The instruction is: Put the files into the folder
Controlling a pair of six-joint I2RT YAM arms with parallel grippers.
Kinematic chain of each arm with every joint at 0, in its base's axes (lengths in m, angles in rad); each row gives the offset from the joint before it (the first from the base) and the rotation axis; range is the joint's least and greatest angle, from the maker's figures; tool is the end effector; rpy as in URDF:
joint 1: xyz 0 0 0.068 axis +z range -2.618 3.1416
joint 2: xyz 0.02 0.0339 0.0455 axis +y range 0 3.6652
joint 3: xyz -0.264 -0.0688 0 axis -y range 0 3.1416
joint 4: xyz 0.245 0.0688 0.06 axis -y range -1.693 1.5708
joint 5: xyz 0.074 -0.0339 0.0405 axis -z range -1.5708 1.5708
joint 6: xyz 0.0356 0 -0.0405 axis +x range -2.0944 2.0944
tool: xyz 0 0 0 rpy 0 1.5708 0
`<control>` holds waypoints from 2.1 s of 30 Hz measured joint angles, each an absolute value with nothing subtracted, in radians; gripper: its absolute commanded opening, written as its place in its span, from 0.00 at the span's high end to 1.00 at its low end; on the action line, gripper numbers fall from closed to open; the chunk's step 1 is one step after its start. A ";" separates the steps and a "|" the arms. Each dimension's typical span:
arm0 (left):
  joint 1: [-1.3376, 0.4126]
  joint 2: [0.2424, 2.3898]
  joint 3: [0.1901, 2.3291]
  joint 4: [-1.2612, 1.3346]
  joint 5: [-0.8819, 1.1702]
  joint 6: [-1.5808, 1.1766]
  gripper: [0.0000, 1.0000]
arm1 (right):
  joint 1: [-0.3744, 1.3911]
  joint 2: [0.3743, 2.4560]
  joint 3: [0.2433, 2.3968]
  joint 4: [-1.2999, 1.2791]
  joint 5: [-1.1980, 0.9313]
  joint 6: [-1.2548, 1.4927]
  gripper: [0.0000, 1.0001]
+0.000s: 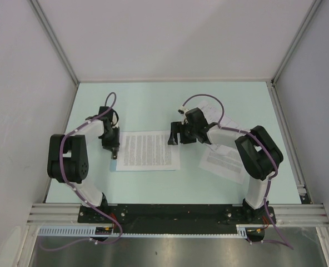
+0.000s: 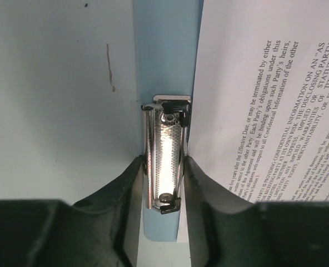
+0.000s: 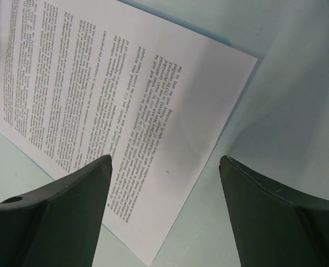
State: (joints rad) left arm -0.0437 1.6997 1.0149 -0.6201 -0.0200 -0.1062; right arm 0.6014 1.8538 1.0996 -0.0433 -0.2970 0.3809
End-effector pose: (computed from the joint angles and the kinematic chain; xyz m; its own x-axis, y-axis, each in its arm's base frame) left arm 0.3102 -0.0129 0.1611 -0.9626 -0.0640 -0.2633 -0.0640 0.9979 -0.0087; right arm 0.3147 0.2286 0.1657 -0.8116 -0.1258 -0.5706 -0.4394 0.7751 0.4541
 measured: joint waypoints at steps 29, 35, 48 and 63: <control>0.004 1.671 0.973 -0.571 0.102 -0.085 1.00 | 0.567 1.911 1.108 0.044 -0.346 0.506 0.15; 0.028 1.665 0.962 -0.550 0.161 -0.087 1.00 | 0.560 1.921 1.111 0.060 -0.364 0.514 0.16; 0.043 1.642 0.930 -0.506 0.205 -0.106 1.00 | 0.543 1.889 1.113 -0.012 -0.312 0.450 0.09; 0.028 1.638 0.922 -0.487 0.187 -0.168 1.00 | 0.725 1.708 1.127 0.010 -0.192 0.455 0.32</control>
